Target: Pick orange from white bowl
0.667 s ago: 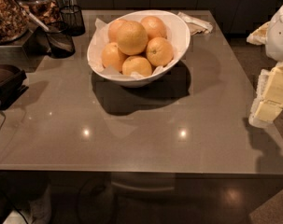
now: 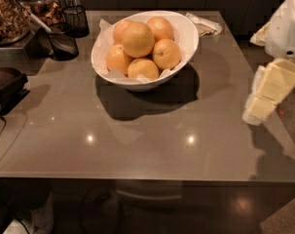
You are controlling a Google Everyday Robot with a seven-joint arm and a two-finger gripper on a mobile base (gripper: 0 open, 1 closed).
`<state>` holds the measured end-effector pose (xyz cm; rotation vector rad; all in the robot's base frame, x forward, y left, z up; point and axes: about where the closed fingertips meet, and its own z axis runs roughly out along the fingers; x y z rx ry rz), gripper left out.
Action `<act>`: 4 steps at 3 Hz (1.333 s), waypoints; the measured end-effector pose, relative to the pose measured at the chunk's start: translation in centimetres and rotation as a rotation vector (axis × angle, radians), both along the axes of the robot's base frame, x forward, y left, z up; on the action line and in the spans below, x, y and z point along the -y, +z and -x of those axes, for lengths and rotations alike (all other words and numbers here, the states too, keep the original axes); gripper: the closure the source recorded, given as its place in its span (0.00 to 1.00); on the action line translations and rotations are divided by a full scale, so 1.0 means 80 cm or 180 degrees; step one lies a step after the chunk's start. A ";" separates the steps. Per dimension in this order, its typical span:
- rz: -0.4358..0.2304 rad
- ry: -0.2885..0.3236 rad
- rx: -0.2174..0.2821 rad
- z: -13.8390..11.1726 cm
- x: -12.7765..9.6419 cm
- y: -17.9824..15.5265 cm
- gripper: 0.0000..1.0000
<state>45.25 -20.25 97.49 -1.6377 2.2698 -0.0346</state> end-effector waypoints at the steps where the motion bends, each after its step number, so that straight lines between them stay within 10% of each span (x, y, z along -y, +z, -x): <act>1: -0.0104 -0.0011 -0.0134 -0.052 -0.064 0.003 0.00; 4: -0.0451 0.0183 0.0023 -0.099 -0.114 0.019 0.00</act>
Offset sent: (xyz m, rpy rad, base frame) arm 0.0577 0.0811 -0.0028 0.0229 0.0934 0.0181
